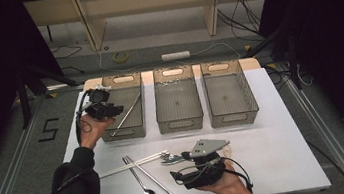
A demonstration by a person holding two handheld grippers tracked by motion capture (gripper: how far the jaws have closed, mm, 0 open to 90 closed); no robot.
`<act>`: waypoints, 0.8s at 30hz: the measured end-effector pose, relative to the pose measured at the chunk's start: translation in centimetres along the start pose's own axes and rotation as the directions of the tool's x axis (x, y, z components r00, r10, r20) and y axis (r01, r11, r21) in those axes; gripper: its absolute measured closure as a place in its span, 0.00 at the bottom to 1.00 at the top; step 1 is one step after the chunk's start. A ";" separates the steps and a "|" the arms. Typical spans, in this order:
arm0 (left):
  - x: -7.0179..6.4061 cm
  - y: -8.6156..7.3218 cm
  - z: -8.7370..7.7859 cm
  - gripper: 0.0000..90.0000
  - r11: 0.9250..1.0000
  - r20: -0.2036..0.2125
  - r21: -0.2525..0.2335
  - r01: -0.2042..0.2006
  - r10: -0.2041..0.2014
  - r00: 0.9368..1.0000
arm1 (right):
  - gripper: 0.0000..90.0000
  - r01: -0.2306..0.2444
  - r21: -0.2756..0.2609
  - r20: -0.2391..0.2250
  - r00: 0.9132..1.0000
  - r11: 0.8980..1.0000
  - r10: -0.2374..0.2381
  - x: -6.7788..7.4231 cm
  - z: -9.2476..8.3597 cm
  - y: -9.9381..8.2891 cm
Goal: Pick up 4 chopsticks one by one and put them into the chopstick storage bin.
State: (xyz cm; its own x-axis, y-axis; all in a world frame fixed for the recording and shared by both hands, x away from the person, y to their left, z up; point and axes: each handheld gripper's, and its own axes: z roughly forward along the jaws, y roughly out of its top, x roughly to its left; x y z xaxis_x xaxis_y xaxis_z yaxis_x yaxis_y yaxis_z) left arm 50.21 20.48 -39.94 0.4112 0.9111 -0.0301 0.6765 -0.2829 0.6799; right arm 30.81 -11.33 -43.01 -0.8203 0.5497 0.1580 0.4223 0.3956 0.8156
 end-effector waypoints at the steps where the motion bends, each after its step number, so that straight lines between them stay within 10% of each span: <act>1: -0.3 -0.2 -0.7 0.56 1.000 0.029 -0.013 0.012 -0.011 1.000 | 0.33 0.000 -0.001 0.003 1.000 1.000 0.000 0.0 0.1 0.0; 11: -2.8 -2.7 -4.5 0.38 0.998 0.175 -0.066 0.020 -0.008 0.984 | 0.36 -0.004 0.057 0.033 0.999 0.998 0.002 0.5 0.7 0.3; 24: -5.1 -6.6 -8.2 0.27 0.987 0.233 -0.159 -0.022 0.059 0.971 | 0.46 -0.002 0.196 0.012 1.000 0.981 -0.001 1.6 3.4 0.9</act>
State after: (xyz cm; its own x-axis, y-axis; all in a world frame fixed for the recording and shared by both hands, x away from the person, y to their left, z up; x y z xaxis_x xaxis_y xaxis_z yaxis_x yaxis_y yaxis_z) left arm 38.62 20.17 -38.23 0.5816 0.7976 -0.1601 0.5615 -0.2512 0.7884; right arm 31.21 -7.58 -43.93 -0.8159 0.5581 0.1508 0.4911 0.5316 0.6901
